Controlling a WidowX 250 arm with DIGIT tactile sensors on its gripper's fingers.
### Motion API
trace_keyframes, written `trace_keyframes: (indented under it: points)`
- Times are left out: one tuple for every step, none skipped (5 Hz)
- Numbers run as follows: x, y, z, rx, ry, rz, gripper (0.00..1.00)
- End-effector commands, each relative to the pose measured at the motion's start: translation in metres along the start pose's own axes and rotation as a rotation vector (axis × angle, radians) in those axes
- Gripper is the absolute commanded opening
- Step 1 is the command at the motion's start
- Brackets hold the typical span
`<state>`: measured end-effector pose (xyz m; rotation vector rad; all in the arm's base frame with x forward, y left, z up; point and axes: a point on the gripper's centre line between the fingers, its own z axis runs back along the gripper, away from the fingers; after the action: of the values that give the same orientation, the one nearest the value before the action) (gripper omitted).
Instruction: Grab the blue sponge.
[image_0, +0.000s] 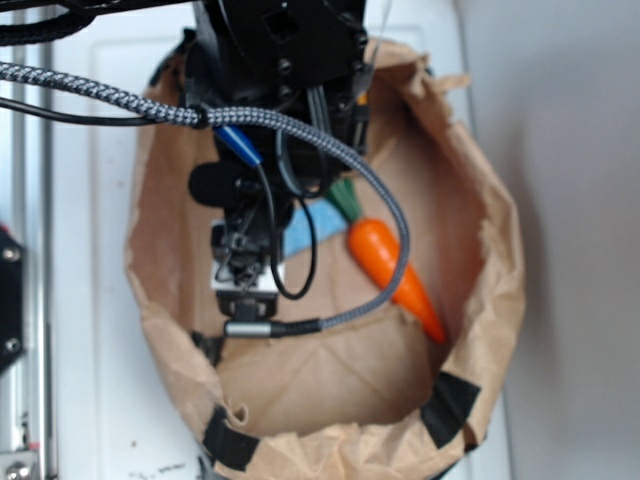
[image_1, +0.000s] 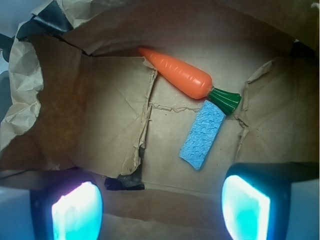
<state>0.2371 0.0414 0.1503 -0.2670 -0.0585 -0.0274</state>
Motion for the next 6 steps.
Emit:
trace_keyframes:
  points:
    - [0.02, 0.019, -0.03, -0.032, -0.135, 0.197, 1.0]
    - [0.026, 0.03, -0.066, 0.006, -0.199, 0.356, 1.0]
    - [0.029, 0.038, -0.097, 0.093, -0.236, 0.35, 1.0]
    - [0.041, 0.042, -0.127, 0.157, -0.256, 0.323, 1.0]
    - [0.048, 0.039, -0.134, 0.175, -0.272, 0.318, 0.0]
    - [0.05, 0.034, -0.121, 0.15, -0.315, 0.282, 0.0]
